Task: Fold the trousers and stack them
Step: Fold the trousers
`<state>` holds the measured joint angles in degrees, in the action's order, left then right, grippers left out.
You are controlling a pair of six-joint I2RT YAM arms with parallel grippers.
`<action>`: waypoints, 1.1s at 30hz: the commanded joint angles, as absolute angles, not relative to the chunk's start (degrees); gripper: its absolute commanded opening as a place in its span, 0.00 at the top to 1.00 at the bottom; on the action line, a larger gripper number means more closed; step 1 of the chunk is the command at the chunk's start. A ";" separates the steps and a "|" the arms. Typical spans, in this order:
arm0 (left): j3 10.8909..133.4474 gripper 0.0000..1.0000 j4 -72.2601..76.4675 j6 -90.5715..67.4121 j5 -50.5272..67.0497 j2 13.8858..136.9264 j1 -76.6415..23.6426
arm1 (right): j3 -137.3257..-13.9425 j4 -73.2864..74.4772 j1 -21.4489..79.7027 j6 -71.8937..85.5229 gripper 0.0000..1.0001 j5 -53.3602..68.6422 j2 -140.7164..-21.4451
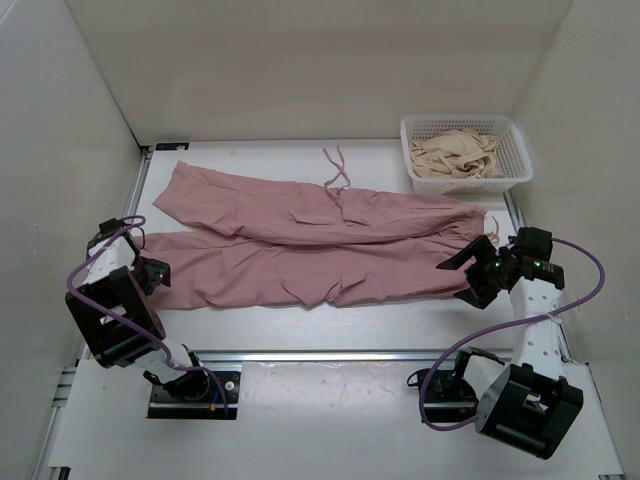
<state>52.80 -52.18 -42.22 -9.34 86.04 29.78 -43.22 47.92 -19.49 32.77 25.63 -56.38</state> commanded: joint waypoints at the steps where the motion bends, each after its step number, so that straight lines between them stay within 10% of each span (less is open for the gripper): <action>1: 53.79 0.07 -51.33 -41.75 -7.92 84.02 29.79 | -43.07 47.90 -19.69 32.17 0.12 25.84 -55.55; 16: 54.84 0.09 -50.80 -38.94 -4.93 86.22 32.70 | -42.54 47.90 -19.69 32.17 0.12 25.84 -55.02; 33: 52.65 0.09 -48.61 -47.27 -1.05 84.90 6.18 | -41.48 47.29 -19.69 33.22 0.12 25.84 -53.88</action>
<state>52.99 -50.06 -44.31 -1.89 84.53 9.69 -41.93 47.88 -19.49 32.91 25.58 -55.42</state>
